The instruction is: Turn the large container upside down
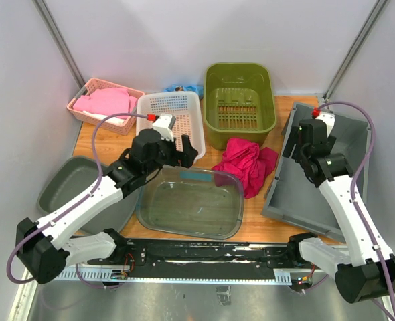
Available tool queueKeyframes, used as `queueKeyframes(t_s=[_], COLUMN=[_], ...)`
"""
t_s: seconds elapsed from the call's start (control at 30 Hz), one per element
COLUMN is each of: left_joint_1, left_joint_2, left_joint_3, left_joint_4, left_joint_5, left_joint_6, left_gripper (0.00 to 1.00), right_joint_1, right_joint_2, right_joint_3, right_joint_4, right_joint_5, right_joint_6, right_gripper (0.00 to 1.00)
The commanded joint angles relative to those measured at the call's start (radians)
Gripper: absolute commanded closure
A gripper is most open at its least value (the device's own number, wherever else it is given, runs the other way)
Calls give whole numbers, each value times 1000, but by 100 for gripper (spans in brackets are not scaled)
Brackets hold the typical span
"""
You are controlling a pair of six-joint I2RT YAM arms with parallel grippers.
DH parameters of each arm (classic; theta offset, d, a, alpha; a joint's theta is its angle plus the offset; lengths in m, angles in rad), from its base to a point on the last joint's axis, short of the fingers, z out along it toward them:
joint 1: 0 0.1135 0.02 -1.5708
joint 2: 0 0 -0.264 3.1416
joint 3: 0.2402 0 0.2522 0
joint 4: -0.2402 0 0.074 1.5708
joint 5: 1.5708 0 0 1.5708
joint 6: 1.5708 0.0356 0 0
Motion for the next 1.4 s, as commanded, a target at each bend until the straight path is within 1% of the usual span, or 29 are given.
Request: queueKeyframes(t_s=[0.0,0.17,0.3,0.37,0.4,0.43,0.53,0.6,0.63,0.73,0.9,0.97,1.07,1.13,1.23,1.37], left_joint_1=[-39,-41,-41,-41,-41,-41,-41,-41,-42,-41,-41,-41,-41,-41,-41,-41], left_joint_2=[12,29,33,34,33,33,36,37,38,46,55,58,57,57,59,61], left_joint_3=[1,-11,-2,-3,-3,-2,4,3,2,6,16,17,18,19,17,15], left_joint_4=[27,40,33,33,32,31,19,17,19,23,30,36,45,51,57,66], left_joint_5=[-7,23,22,18,17,16,17,20,21,35,62,71,75,89,105,118], left_joint_6=[-21,-28,-22,-20,-21,-19,-17,-19,-20,-21,-29,-33,-38,-40,-47,-51], left_gripper=[1,1,1,1,1,1,1,1,1,1,1,1,1,1,1,1], right_joint_1=[-14,-14,-13,-13,-14,-14,-13,-13,-14,-14,-17,-25,-53,-71,-121,-241], right_joint_2=[14,118,187,219,237,253,269,253,245,210,133,111,77,58,32,-4], right_joint_3=[-10,11,18,16,19,26,45,51,56,83,137,159,179,186,187,144], right_joint_4=[31,-9,12,30,28,15,-18,-16,-15,-18,-33,-36,-23,-14,-5,30], right_joint_5=[-30,-139,-224,-254,-255,-246,-215,-228,-239,-284,-384,-443,-580,-637,-725,-892], right_joint_6=[-18,2,25,31,35,41,37,19,10,-17,1,21,63,85,105,152], right_gripper=[22,24,26,32,38,48,83,97,99,99,99,99,99,99,99,99])
